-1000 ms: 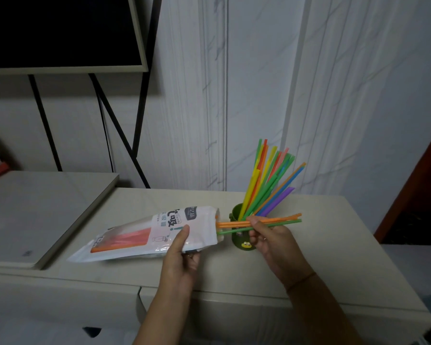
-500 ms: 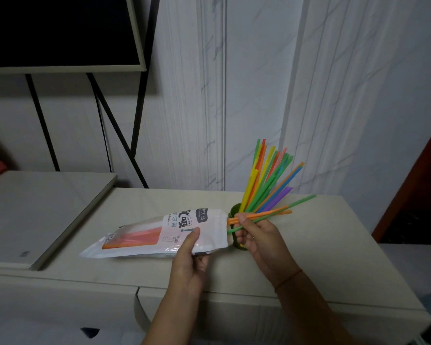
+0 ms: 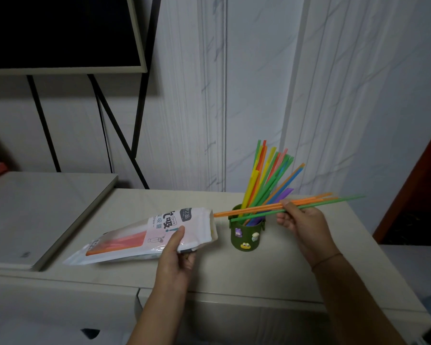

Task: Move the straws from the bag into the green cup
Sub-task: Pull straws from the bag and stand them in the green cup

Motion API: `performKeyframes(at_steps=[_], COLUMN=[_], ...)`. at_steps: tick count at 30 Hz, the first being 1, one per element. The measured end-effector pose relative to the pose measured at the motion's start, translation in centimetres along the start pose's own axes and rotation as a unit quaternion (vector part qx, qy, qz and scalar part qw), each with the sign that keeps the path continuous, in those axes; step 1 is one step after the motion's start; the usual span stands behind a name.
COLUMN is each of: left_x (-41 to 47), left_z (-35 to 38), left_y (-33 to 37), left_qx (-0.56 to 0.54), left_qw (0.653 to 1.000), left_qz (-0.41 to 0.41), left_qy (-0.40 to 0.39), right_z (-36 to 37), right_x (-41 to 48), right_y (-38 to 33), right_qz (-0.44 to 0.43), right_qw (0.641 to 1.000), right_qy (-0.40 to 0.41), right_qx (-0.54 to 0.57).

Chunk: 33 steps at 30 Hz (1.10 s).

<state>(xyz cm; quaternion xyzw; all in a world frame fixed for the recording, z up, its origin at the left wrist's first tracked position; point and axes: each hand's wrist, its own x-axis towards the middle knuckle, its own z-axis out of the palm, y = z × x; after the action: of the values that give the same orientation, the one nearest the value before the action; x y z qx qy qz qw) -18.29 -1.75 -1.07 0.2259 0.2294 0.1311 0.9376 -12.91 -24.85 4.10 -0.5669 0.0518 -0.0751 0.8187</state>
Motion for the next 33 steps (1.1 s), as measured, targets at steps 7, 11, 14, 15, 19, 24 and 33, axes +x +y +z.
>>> performKeyframes(at_steps=[7,11,14,15,19,24,33], left_x=[-0.2,-0.5,-0.8,-0.8,-1.0,-0.9,-0.9], left_z=[0.1,0.4,0.5,0.5,0.5,0.4,0.2], left_y=[-0.3,-0.3,-0.5,-0.6,-0.7,-0.7,-1.0], left_qx=[-0.003,-0.007,-0.002,0.0,-0.002,-0.004,-0.005], left_qw=[1.0,1.0,1.0,1.0,1.0,1.0,1.0], left_qz=[-0.001,-0.006,-0.012,-0.012,-0.017,-0.014,-0.021], left_qy=[0.003,0.003,-0.001,-0.001,0.003,0.001,0.001], right_z=[-1.8,-1.7,-0.6,-0.1,1.2,1.9,1.8], right_x=[1.4,1.6,1.7,1.8,2.3,2.9,2.8], right_y=[-1.0,-1.1,-0.7,-0.4,0.8,2.0,3.5], right_qz=[-0.041,-0.065,-0.072,-0.071,-0.057,-0.03,-0.044], right_qw=[0.996,0.992,0.988,0.986,0.973,0.958,0.92], right_qy=[0.054,0.053,0.03,0.018,-0.025,-0.045,-0.041], right_qx=[-0.055,-0.093,-0.136,-0.153,-0.221,-0.283,-0.388])
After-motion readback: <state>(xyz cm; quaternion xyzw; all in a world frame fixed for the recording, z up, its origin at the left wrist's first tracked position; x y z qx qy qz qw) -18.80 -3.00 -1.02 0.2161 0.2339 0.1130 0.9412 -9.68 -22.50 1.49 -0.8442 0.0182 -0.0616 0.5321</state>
